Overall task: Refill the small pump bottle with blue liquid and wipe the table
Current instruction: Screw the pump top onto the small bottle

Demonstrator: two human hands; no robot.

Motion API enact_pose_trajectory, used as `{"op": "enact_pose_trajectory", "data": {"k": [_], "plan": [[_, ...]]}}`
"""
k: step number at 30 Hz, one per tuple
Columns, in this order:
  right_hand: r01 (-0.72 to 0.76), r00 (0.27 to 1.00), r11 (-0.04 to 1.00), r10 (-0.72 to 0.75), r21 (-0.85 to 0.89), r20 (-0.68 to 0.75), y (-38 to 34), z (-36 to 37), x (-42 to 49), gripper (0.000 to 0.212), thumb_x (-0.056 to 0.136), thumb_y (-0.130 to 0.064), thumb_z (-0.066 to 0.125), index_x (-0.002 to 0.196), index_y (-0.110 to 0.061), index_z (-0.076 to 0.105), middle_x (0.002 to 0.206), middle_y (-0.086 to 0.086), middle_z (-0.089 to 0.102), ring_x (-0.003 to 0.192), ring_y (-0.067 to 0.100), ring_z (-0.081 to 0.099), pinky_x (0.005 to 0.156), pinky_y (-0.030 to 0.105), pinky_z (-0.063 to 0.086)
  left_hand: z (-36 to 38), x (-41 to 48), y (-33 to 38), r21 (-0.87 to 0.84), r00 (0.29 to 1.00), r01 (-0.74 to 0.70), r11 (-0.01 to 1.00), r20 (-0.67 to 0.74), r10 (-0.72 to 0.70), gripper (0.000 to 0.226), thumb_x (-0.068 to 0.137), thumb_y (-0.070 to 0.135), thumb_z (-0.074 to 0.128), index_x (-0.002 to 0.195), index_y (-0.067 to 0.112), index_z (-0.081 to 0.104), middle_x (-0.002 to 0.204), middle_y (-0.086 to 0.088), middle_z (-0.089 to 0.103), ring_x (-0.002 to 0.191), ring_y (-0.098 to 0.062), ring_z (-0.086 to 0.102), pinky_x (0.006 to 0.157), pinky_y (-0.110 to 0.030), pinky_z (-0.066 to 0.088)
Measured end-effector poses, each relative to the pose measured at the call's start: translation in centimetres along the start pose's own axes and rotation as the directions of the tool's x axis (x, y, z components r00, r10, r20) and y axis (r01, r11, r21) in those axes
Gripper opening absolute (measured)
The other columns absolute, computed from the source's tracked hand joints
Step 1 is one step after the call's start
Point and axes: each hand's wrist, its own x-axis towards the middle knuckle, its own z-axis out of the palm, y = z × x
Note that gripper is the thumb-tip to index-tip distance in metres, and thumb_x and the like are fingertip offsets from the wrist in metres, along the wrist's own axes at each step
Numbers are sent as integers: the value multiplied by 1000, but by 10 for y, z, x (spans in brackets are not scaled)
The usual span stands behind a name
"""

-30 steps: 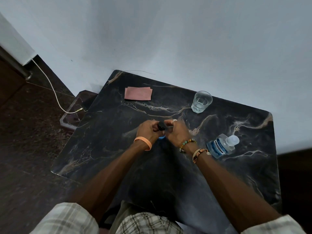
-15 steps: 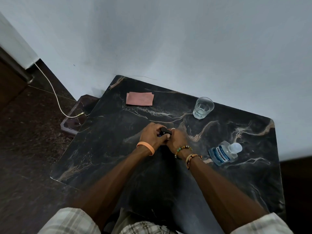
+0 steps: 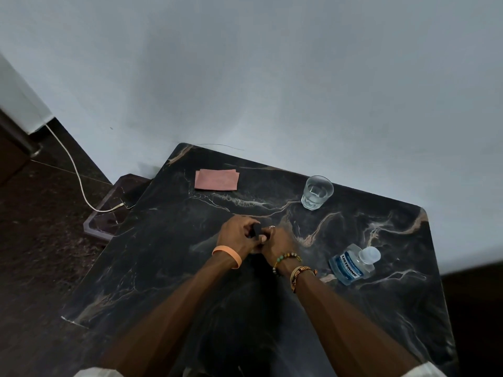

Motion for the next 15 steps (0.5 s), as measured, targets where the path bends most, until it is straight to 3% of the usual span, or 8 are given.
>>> {"op": "enact_pose_trajectory", "data": {"k": [2, 5, 9, 13, 15], "plan": [[-15, 1000, 1000, 15, -8, -3, 0, -2, 0, 20, 73, -13, 77, 92, -17, 72, 61, -21, 50, 58, -2, 49, 42, 1, 34, 0, 0, -1, 7, 1000, -22, 1000, 8, 22, 35, 69, 26, 85, 100, 25, 70, 95, 9, 65, 86, -5, 61, 64, -1, 39], [-35, 999, 999, 35, -23, 10, -1, -2, 0, 29, 72, -18, 80, 99, -19, 71, 73, -13, 58, 65, 2, 52, 44, 6, 30, -1, -1, -4, -56, 999, -29, 998, 14, 30, 48, 67, 17, 86, 111, 22, 68, 108, 6, 65, 95, -3, 59, 75, 0, 39], [5, 1000, 996, -6, -92, -15, 3, 0, 2, 24, 77, -20, 74, 100, -21, 71, 83, -5, 64, 65, 2, 50, 48, 8, 29, -1, -2, -5, -34, 995, -91, 995, 26, 92, 57, 67, 25, 85, 119, 26, 62, 114, 7, 54, 102, -4, 53, 85, -7, 39], [-9, 1000, 1000, 8, -24, -23, 5, 4, 1, 12, 79, -17, 71, 90, -23, 71, 77, -9, 63, 71, 8, 58, 56, 10, 42, 2, 0, -6, 42, 991, -129, 991, -14, 130, 45, 70, 27, 84, 110, 23, 66, 102, 10, 58, 93, -5, 57, 76, -3, 36], [-32, 999, 999, 32, -1, -36, 6, 6, 1, 14, 81, -15, 69, 85, -28, 68, 76, -12, 61, 74, 9, 59, 57, 5, 40, 2, 2, -7, 41, 992, -122, 992, -10, 123, 42, 69, 24, 84, 108, 23, 67, 103, 8, 63, 89, -4, 59, 75, -5, 41]]}}
